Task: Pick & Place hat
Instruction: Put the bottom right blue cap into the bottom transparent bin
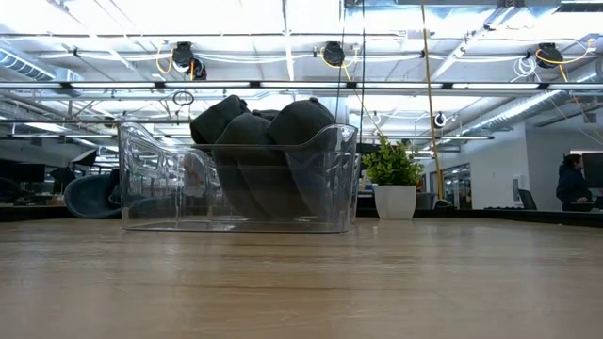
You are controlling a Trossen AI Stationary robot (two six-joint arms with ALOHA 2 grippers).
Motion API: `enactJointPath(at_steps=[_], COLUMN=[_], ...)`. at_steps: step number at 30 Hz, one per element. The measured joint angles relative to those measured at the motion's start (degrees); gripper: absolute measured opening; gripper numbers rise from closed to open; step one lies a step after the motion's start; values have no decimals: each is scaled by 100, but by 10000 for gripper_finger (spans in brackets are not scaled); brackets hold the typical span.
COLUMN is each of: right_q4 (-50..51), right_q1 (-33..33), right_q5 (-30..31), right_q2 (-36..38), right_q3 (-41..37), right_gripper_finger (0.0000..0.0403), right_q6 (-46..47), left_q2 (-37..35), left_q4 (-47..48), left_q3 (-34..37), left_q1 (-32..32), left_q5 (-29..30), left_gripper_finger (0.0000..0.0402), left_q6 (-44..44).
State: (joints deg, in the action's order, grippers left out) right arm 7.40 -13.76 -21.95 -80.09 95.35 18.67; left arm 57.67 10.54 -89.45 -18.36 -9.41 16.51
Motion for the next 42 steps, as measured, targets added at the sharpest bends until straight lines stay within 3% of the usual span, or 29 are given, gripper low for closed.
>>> enactJointPath(at_steps=[12,23,35,38,42], right_q4=[-449,-1242,-1141,-1199,-1315], right_q1=[0,-2,-1,-2,-2], right_q5=[542,635,2162,2164,1727], right_q2=[-3,-7,109,109,109], right_q3=[0,0,-2,-2,-2], right_gripper_finger=[261,258,259,260,260], right_q6=[-621,-888,-891,-884,-689], left_q2=[130,573,707,699,723], left_q4=[-934,-2001,-2482,-2457,-2425], left_q3=[0,0,0,0,0], left_q1=[-5,49,161,165,167], left_q5=[640,542,496,494,498], left_gripper_finger=[8,8,8,8,8], left_q6=[-271,-277,-404,-400,-400])
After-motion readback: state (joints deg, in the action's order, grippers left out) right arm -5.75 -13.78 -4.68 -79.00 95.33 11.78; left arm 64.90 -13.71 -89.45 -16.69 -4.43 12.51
